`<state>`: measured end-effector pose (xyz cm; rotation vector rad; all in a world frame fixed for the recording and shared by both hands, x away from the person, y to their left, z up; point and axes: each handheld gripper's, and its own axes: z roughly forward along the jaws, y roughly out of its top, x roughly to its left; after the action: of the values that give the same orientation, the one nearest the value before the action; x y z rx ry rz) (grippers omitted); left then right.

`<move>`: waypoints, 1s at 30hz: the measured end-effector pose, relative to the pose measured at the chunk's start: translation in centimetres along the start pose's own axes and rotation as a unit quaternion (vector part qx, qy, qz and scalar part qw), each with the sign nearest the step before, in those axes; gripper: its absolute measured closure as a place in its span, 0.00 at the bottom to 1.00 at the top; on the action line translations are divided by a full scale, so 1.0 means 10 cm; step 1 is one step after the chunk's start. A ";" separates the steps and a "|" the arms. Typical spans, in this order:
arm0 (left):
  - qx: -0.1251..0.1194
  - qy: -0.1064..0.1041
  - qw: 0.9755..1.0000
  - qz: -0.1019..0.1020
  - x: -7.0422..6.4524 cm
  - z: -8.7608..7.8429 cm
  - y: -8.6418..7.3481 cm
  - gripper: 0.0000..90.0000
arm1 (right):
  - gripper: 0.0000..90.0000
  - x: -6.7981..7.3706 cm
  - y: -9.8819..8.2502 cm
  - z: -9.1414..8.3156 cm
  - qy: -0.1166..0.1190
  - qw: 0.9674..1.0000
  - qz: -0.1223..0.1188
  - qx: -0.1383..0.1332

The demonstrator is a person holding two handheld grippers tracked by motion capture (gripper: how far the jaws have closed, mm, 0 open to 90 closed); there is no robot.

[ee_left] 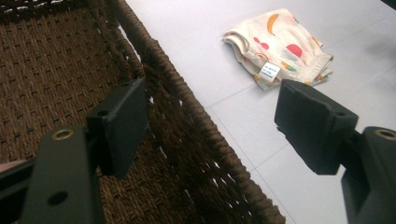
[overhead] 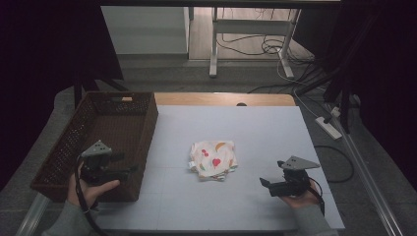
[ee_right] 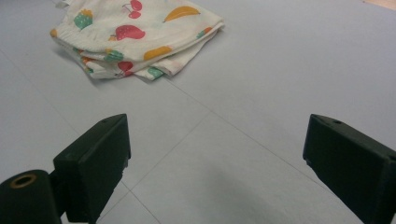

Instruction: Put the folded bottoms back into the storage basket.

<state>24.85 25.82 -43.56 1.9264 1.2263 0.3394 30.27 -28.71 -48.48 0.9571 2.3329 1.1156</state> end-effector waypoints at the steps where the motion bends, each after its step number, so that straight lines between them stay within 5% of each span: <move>1: 0.000 0.000 1.000 0.000 0.00 0.00 0.00 0.29 | 0.09 0.00 0.00 0.00 0.000 1.000 0.000 0.000; 30: -0.007 -0.001 1.000 0.008 -0.10 0.08 0.11 0.30 | 0.09 0.01 -0.02 0.03 0.006 1.000 -0.002 0.006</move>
<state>25.47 24.34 -43.05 1.9242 1.2045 0.3532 30.31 -28.57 -48.79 0.9520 2.3529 1.1106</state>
